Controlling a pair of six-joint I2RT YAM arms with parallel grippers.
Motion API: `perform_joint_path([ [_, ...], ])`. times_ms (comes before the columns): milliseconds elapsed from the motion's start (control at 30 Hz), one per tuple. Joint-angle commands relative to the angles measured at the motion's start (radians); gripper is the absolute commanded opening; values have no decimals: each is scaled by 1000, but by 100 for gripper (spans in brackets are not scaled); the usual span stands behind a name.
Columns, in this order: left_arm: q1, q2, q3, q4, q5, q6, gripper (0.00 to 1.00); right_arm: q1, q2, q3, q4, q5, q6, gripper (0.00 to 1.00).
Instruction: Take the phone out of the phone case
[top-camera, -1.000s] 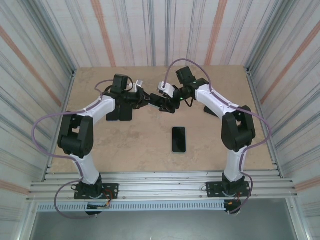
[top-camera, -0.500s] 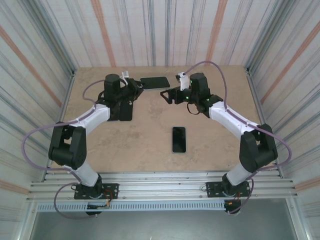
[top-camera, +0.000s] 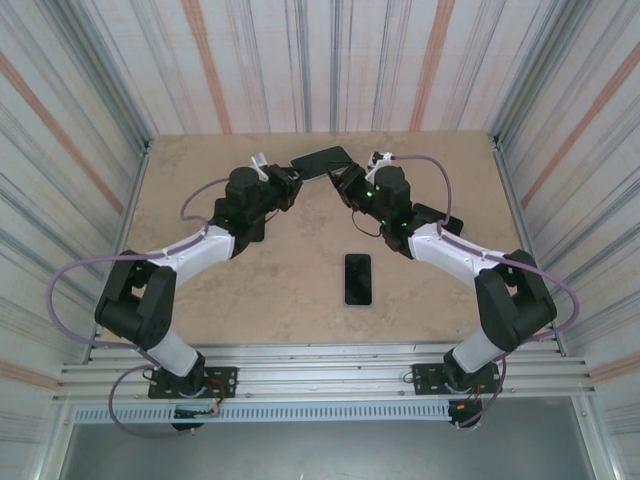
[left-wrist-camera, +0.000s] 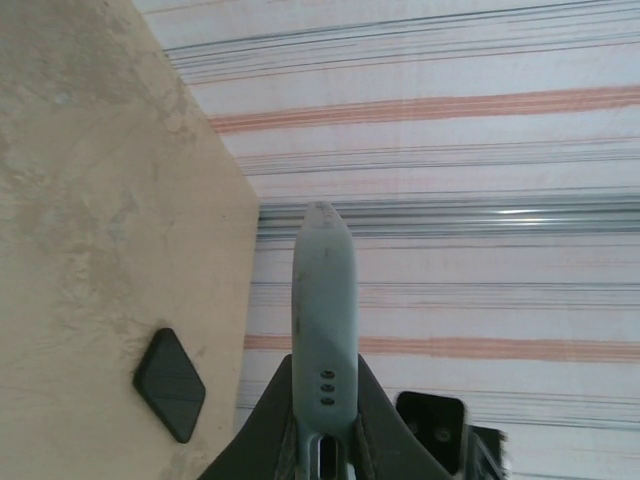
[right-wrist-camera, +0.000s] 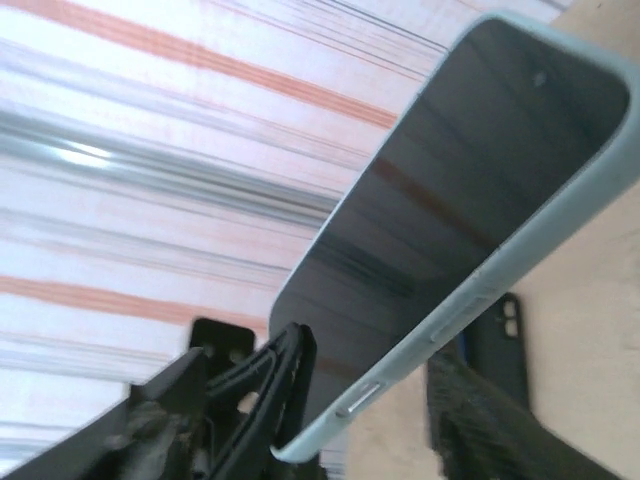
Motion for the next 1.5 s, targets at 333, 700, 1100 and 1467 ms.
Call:
perform_joint_path([
  [333, -50, -58, -5, 173, -93, -88, 2, 19, 86, 50, 164, 54, 167, 35],
  [700, -52, -66, -12, 116, -78, -61, 25, -5, 95, 56, 231, 19, 168, 9],
  [1100, 148, -70, 249, -495, 398, 511, 75, -132, 83, 96, 231, -349, 13, 7],
  [1467, 217, 108, 574, -786, 725, 775, 72, -178, 138, 219, 187, -780, -29, 8],
])
